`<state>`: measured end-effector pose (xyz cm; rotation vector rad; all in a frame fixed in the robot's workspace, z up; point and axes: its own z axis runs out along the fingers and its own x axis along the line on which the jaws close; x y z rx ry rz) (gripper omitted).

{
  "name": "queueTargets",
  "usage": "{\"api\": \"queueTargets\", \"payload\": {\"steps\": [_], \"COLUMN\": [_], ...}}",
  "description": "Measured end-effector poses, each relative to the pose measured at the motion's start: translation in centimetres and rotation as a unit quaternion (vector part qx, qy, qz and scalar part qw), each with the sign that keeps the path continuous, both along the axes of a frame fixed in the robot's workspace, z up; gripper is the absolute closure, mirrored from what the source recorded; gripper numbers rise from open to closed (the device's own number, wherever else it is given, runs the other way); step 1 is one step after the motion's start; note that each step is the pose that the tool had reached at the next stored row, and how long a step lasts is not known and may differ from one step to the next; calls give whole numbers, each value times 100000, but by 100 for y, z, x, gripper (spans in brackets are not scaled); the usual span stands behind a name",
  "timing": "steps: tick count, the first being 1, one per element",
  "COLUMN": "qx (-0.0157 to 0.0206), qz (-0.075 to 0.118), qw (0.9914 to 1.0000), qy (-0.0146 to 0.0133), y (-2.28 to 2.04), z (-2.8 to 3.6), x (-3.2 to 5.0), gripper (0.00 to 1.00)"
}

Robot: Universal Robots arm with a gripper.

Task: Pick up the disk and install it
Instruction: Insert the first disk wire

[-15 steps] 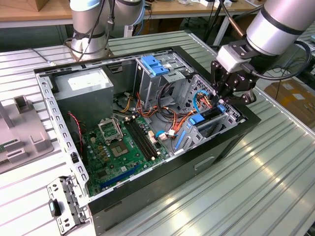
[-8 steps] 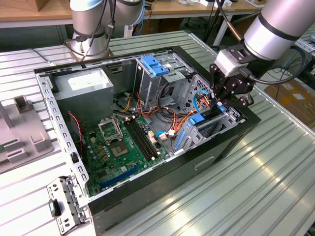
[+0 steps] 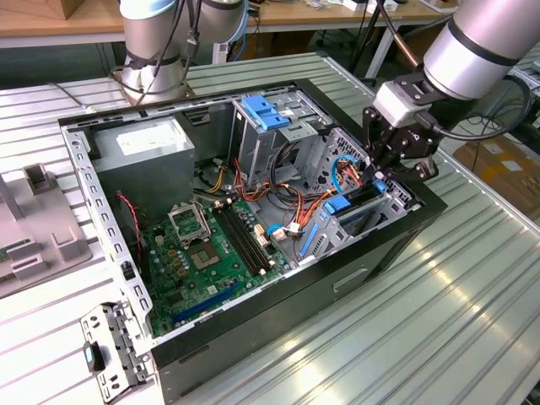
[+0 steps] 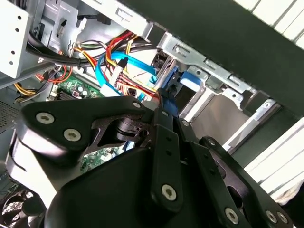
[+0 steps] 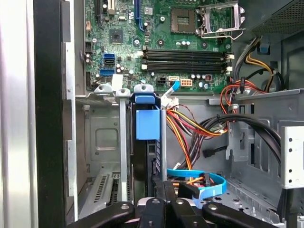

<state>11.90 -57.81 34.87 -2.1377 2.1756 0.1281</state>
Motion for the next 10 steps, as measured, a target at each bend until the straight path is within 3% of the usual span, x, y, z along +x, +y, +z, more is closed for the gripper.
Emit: {"api": "queueTargets", "payload": {"steps": [7,10], "qx": [167,198], "qz": [-1,-1], "qw": [100000,100000], "qy": [96,131], "y": [0,0], "z": [141,152], "x": [129,152], "gripper": [89,89]}}
